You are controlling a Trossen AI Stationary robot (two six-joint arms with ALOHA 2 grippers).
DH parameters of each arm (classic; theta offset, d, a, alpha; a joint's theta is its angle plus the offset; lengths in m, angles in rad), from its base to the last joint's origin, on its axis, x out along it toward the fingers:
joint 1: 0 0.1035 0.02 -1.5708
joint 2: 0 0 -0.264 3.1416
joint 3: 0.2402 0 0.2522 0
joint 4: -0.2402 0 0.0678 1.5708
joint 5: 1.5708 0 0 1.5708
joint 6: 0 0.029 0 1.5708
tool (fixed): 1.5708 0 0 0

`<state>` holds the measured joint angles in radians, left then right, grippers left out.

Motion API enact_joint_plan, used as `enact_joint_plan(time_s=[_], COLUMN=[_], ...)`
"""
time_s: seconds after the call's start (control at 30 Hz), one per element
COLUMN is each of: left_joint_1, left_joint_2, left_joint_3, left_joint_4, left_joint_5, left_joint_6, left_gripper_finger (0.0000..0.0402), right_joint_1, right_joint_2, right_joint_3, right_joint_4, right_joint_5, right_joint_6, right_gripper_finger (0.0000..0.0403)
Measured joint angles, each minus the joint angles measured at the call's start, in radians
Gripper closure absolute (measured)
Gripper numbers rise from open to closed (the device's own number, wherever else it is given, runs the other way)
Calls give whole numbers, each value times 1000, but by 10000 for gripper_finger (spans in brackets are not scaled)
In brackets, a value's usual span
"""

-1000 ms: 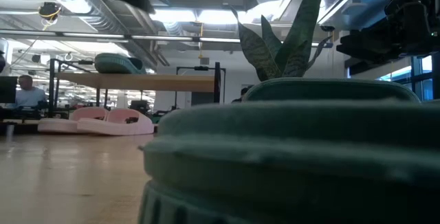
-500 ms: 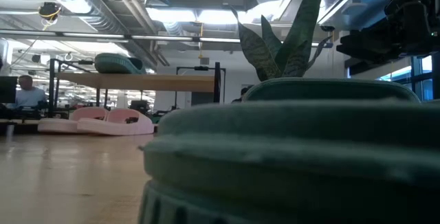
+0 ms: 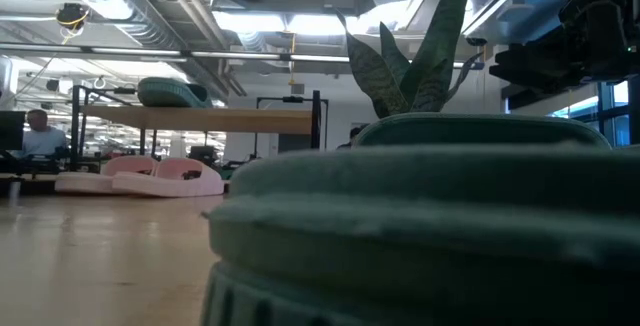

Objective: Pick and place slides into the shelf
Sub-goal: Put the green slipper on the shelf

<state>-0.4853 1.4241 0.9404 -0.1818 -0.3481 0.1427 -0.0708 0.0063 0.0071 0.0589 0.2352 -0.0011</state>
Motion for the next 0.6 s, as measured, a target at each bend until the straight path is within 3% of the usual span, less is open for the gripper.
enact_joint_plan(time_s=[0.6], left_joint_1=[-28], left_joint_2=[289], left_joint_3=[-6], left_joint_4=[442], left_joint_5=[7], left_joint_6=[64], left_gripper_finger=[252], right_joint_1=[0], right_joint_2=[0], right_joint_3=[0], right_joint_4=[0], right_joint_5=[0], right_joint_6=[1], right_gripper_finger=[182])
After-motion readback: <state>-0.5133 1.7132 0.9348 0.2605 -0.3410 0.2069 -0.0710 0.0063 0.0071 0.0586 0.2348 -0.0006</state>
